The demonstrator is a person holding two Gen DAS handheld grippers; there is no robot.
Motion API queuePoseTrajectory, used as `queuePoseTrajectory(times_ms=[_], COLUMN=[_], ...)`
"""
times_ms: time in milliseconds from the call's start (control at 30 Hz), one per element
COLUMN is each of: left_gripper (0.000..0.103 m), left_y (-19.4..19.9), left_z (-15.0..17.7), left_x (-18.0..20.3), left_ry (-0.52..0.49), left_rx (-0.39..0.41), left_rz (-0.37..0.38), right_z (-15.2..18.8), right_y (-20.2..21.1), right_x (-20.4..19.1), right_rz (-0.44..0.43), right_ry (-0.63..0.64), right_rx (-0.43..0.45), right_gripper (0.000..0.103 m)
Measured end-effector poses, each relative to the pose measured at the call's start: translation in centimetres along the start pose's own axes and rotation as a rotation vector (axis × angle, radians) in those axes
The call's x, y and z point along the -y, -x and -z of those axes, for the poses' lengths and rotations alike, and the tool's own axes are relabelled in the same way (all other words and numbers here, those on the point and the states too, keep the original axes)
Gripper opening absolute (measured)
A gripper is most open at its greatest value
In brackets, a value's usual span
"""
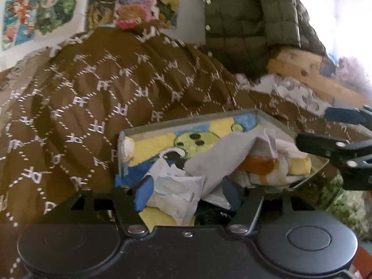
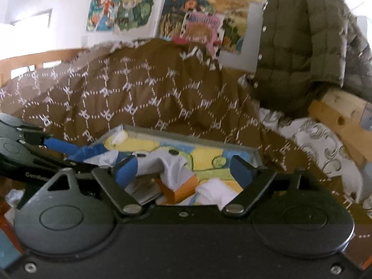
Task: Organize soft objects
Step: 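Open both grippers to drop the packet and tissue into the tray, then move both open grippers back to the pile of items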
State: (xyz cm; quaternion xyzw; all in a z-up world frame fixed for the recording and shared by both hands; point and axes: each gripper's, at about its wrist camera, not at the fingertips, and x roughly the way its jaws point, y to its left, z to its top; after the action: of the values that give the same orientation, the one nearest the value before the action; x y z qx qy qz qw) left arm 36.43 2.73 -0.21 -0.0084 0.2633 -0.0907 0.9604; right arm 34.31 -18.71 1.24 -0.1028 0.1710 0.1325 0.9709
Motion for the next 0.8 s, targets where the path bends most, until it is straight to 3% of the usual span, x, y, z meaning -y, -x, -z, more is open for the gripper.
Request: queuePoseTrajectory(times_ms=[133,333,500,800], left_gripper=[0.084,0.100,0.102,0.102], left_y=[3.1,8.0,11.2,16.1], left_z=[0.2,0.4,1.4,4.5], left_x=[0.5,2.8,5.5,9.5], left_ry=[-0.007,-0.065,-0.126,-0.145], left_rx=[0.093,0.221,0.253,0.299], left_rz=[-0.046,-0.086,-0.086,-0.074], right_z=[-0.8,-1.3,-0.7,1.8], right_y=[3.3,8.7,13.6,21.0], right_x=[0.2,1.0,1.8,2.9], right_rz=[0.005,0.017,0.046,0.137], right_ry=[-0.023,-0.060,-0.111,-0.185], right_rx=[0.059,0.114,0.141,0.163], right_gripper=[0.101,0.102,0.102,0.102])
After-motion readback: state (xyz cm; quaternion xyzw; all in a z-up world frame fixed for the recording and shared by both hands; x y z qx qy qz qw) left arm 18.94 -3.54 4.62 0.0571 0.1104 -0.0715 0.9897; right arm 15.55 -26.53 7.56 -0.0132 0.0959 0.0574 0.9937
